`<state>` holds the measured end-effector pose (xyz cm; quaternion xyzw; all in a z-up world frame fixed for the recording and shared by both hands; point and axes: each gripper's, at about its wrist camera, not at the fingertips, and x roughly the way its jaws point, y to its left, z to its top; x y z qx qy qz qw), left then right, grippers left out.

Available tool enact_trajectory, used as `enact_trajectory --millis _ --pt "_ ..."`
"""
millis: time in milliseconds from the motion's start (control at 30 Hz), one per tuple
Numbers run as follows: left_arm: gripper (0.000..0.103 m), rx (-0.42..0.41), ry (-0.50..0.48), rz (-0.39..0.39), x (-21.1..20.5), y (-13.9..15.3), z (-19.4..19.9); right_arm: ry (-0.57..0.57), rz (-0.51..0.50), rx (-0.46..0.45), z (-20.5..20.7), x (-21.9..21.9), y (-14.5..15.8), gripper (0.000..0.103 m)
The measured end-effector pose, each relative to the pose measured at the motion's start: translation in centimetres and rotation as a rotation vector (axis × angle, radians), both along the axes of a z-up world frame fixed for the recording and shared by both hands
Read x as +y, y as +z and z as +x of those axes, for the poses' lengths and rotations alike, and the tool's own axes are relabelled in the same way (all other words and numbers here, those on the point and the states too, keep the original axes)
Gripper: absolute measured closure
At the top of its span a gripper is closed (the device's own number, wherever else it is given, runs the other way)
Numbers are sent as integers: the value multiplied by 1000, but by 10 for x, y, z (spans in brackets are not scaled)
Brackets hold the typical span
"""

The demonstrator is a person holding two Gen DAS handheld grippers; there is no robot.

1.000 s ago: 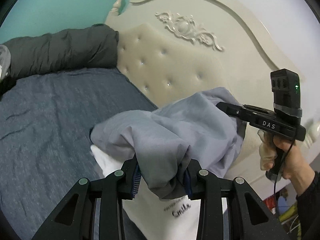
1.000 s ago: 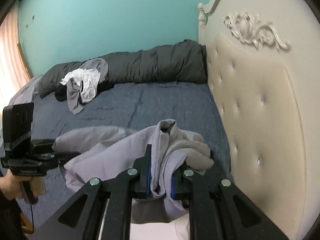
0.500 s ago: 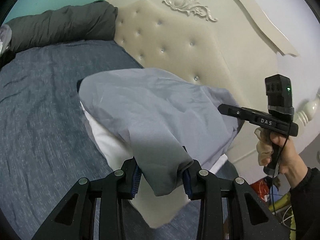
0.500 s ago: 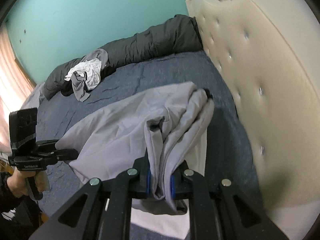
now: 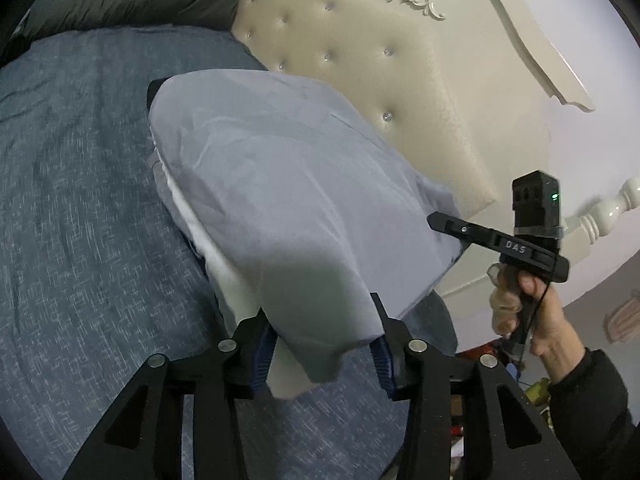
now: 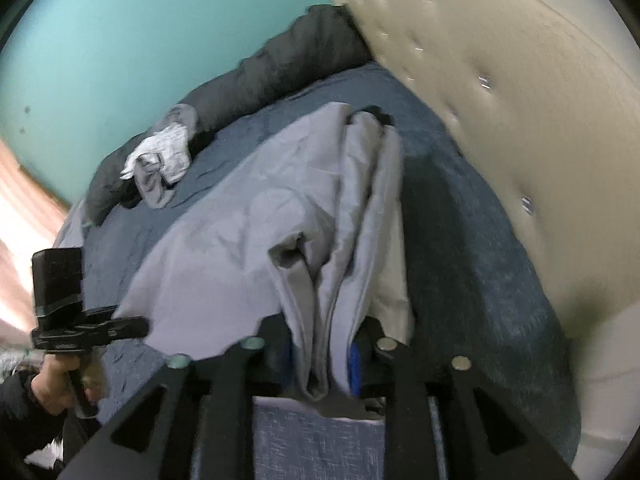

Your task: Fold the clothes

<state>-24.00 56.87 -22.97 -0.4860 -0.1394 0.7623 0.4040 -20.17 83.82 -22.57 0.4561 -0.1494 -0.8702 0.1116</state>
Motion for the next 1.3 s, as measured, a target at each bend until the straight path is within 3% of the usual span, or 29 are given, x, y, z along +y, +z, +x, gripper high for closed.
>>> enact_trajectory --millis 167,267,333,433,500,533,633,833,1300 --pt "57 77 -9 -31 -15 23 7 -84 41 59 20 13 14 67" --pt "57 184 6 -55 -27 48 12 -130 98 133 29 14 35 67" --pt "57 242 26 -47 -34 66 14 -134 120 193 32 9 49 67" --pt "57 267 18 -66 -24 76 6 -114 147 244 29 -4 63 67" --pt "57 278 12 -85 -14 78 1 -85 160 245 22 -16 65 70" --pt "57 279 5 -92 -11 77 0 -68 164 236 17 -23 63 77" --pt "57 277 -18 -130 7 67 -3 -29 198 197 4 -41 53 85" --pt "58 235 -58 -194 22 27 4 -85 177 84 -3 -30 4 102" --pt "60 286 -106 -223 37 -9 33 -152 54 75 16 -12 -57 103"
